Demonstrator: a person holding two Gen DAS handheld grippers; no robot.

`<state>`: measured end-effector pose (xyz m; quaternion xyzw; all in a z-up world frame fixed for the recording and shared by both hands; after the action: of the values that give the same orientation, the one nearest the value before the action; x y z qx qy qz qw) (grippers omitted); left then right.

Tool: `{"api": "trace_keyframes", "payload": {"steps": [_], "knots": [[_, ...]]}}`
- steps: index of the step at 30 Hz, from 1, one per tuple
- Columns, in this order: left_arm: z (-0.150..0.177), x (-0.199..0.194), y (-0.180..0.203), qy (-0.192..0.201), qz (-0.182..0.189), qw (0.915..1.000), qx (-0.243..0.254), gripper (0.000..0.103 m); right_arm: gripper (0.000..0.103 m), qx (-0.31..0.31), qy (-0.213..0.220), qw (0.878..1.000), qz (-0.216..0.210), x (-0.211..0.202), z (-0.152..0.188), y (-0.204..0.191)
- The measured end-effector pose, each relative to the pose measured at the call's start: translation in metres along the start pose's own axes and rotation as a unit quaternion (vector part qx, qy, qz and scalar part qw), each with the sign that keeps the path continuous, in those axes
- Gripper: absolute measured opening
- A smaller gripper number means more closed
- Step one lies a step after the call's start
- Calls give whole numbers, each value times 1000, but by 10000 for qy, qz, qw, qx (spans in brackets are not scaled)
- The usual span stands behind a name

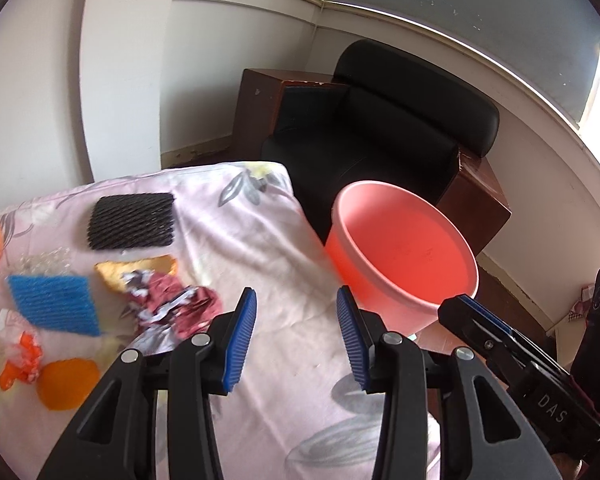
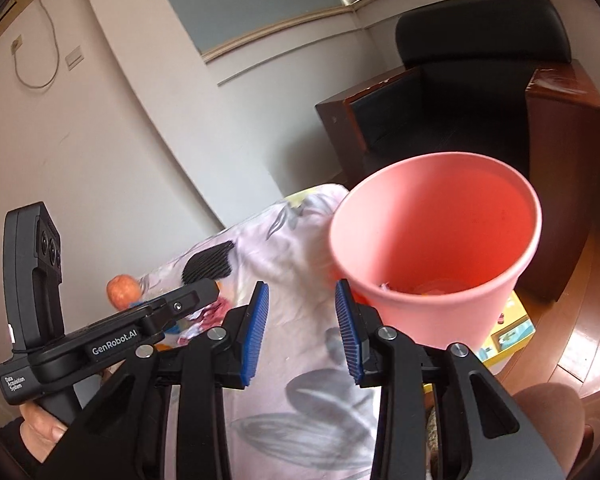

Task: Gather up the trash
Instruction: 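Move both open tools back toward the foil wrappers on the table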

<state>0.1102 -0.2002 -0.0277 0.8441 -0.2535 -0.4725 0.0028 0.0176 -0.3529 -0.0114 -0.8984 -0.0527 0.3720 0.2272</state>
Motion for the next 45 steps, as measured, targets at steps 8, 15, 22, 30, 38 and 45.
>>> {"api": "trace_keyframes", "payload": {"steps": [8, 15, 22, 30, 38, 45], "knots": [[24, -27, -38, 64, -166, 9994, -298, 41, 35, -136, -241, 9995, -170, 5, 24, -33], [45, -49, -69, 200, -403, 9979, -474, 41, 35, -376, -251, 9988, -208, 1, 39, -59], [68, -71, -95, 338, -529, 9956, -701, 41, 35, -717, -298, 9968, -182, -5, 55, -84], [86, -92, -120, 524, -810, 9929, -700, 41, 35, -895, -383, 9952, -128, -7, 70, -102], [98, -105, -140, 600, -870, 9903, -907, 41, 35, -976, -398, 9944, -119, -9, 75, -111], [109, -109, -154, 599, -1001, 9878, -1031, 41, 35, -1133, -398, 9921, -356, -13, 78, -120]]}}
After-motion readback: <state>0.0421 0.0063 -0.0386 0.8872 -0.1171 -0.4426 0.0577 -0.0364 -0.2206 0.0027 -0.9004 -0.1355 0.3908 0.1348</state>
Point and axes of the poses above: each gripper's, at about its wrist camera, not at the fingertips, and x roughly the way its jaws point, y to its right, z to its underside, the point moved 5 cm from there along x, roughly the way its jaws point, and after that the axes turned 10 degrees about -y, right-handed, at the moved point
